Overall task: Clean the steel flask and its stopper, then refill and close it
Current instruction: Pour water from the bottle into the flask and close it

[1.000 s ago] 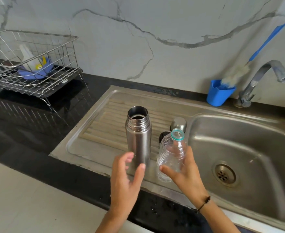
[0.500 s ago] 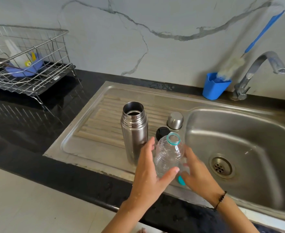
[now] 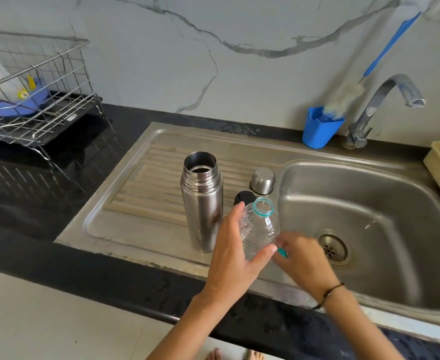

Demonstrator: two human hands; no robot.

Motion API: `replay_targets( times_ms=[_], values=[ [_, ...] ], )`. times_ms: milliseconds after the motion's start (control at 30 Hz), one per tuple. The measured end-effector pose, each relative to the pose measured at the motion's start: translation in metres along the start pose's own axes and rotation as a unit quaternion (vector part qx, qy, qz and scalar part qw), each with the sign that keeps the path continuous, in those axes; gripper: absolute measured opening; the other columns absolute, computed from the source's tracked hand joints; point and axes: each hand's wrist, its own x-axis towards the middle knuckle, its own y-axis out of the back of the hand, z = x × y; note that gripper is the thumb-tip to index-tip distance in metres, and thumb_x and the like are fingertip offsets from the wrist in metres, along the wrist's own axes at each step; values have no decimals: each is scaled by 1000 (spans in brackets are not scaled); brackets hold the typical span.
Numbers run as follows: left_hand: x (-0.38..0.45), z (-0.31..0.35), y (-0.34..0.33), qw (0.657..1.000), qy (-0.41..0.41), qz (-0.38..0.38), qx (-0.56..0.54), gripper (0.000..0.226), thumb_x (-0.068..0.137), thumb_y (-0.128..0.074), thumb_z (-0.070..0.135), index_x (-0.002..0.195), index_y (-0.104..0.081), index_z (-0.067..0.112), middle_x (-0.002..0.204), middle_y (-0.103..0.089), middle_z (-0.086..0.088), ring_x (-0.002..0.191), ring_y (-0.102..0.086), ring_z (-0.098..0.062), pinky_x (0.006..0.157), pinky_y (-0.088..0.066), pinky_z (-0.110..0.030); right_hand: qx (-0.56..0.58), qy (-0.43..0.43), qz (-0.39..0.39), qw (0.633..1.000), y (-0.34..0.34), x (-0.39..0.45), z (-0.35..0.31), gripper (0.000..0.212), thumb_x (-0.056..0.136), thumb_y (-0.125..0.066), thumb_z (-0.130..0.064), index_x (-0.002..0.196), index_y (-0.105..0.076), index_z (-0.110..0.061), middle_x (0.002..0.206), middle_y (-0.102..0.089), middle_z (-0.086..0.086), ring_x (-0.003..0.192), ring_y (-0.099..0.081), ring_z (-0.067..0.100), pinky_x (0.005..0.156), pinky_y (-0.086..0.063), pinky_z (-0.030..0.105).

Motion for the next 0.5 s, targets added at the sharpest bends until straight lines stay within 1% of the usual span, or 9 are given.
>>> replay_targets(
  times_ms=[67,100,167,200,233,300,333,400,500],
  values=[
    [0,2,1,1000,-3,0,-9,81,74,-63,53,140,-21,32,140,-38,17,131,-34,8,106,-27,-8,106,8,63,992,43,6,-8,11,78,-71,-21,88,-67,-17,79,-63,1,71,-57,17,63,-39,15],
    [1,3,1,1000,-6,0,-12,82,73,-64,53,139,-21,32,138,-35,22,129,-31,13,105,-25,-6,178,23,72,981,66,8,-14,11,76,-73,-15,85,-68,-17,75,-63,3,67,-54,16,62,-39,14],
    [3,5,1,1000,-11,-6,-16,84,73,-64,54,141,-22,30,139,-35,22,129,-30,15,104,-24,-5,302,90,35,949,103,7,-32,17,74,-74,-5,86,-68,-16,76,-63,4,67,-53,20,68,-46,24],
    [4,6,1,1000,-14,-11,-18,83,74,-64,54,142,-23,29,141,-38,18,129,-32,12,105,-26,-6,315,133,10,940,116,5,-40,20,74,-74,-2,88,-69,-16,79,-64,2,71,-56,22,72,-49,28],
    [5,7,1,1000,-17,-14,-21,80,75,-63,53,141,-24,29,141,-40,15,129,-35,9,104,-28,-8,300,174,-9,938,123,5,-47,22,74,-74,-1,90,-69,-16,82,-65,0,75,-59,21,75,-51,31],
    [6,7,2,999,-24,-14,-27,70,78,-62,51,137,-26,36,137,-41,19,127,-37,10,101,-30,-7,212,241,-13,947,128,5,-56,25,74,-74,-1,92,-70,-17,85,-66,-5,77,-61,15,76,-53,31],
    [6,7,3,999,-27,-12,-31,67,80,-62,50,135,-26,40,136,-40,21,127,-37,10,101,-30,-7,164,269,-5,949,128,6,-59,26,73,-74,0,93,-70,-18,86,-65,-7,77,-60,13,75,-52,29],
    [8,6,5,999,-31,-10,-36,67,81,-62,50,136,-23,48,138,-42,17,130,-39,2,103,-32,-12,90,320,8,943,127,11,-62,28,71,-75,0,92,-71,-17,87,-64,-6,77,-58,11,74,-48,25],
    [9,7,6,999,-43,-15,-25,71,82,-62,49,136,-17,59,141,-42,13,132,-40,-3,105,-34,-17,22,366,12,930,128,17,-66,22,71,-71,-6,89,-72,-17,88,-66,-5,82,-56,10,80,-41,16]
  ],
)
